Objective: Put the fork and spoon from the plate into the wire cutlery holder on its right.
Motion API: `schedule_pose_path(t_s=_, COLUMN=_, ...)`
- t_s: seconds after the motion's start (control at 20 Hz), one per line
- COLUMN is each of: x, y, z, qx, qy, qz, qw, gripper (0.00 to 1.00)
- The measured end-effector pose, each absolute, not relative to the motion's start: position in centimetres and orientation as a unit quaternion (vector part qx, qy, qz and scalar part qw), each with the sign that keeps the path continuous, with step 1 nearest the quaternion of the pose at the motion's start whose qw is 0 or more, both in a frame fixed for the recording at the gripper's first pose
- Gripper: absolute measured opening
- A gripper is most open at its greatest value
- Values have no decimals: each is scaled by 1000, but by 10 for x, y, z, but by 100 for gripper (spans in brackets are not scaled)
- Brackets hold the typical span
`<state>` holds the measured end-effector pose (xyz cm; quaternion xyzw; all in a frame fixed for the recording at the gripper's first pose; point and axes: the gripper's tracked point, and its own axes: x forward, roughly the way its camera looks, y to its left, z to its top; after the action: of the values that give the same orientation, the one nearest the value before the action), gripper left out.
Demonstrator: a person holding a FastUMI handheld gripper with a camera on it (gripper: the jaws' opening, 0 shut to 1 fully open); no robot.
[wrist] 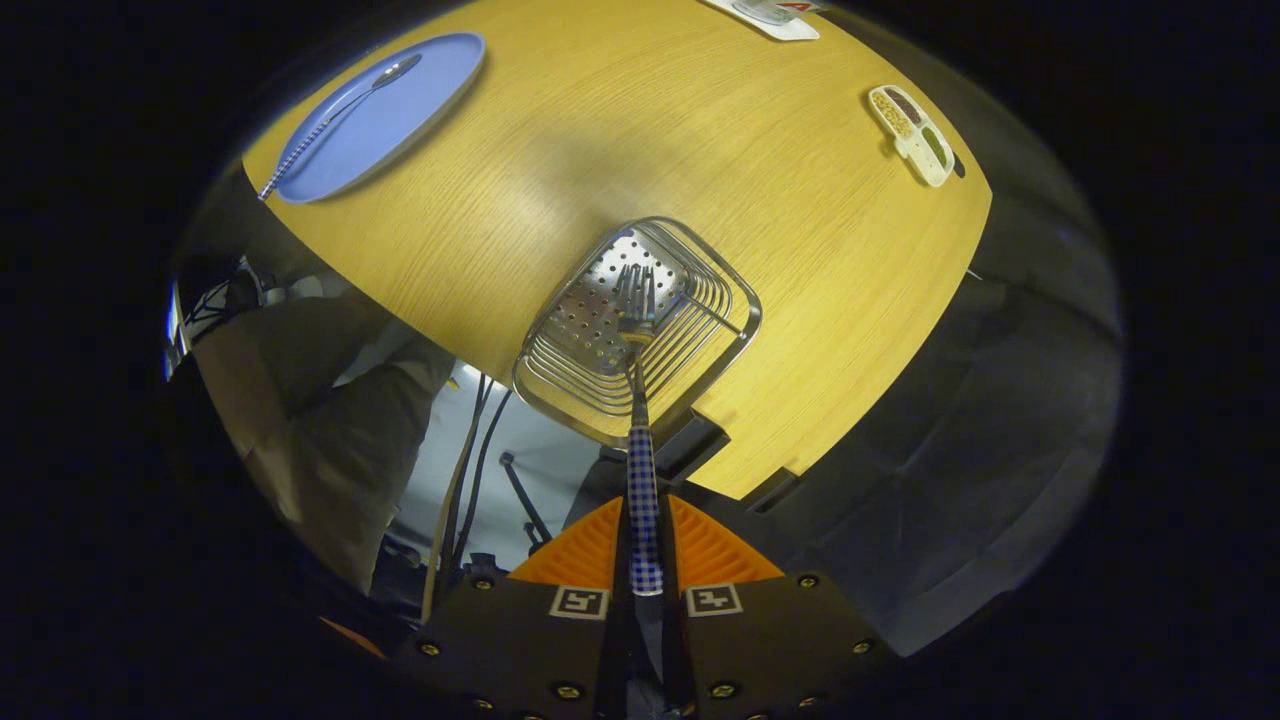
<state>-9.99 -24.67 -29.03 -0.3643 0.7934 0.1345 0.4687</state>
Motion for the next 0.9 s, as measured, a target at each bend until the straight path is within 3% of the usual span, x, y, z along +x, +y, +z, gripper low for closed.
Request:
schedule_pose_path(t_s=0.05, x=-100, y=-247, z=-291, qx=-365, qy=791, qz=131, qw=473, gripper=16)
schedule_pose_path(t_s=0.1, x=-97, y=-245, z=-287, qx=-366, qy=787, qz=127, qw=480, gripper=28)
schedule_pose_path(t_s=0.15, x=-95, y=-245, z=-285, qx=-366, qy=782, qz=124, qw=489, gripper=28)
schedule_pose_path(t_s=0.3, x=-82, y=-240, z=-275, qx=-361, qy=755, qz=105, qw=538, gripper=98)
schedule_pose_path(t_s=0.65, x=-54, y=-180, z=-235, qx=-313, qy=640, qz=56, qw=700, gripper=95)
schedule_pose_path(t_s=0.9, x=-59, y=-135, z=-215, qx=-279, qy=604, qz=61, qw=744, gripper=96)
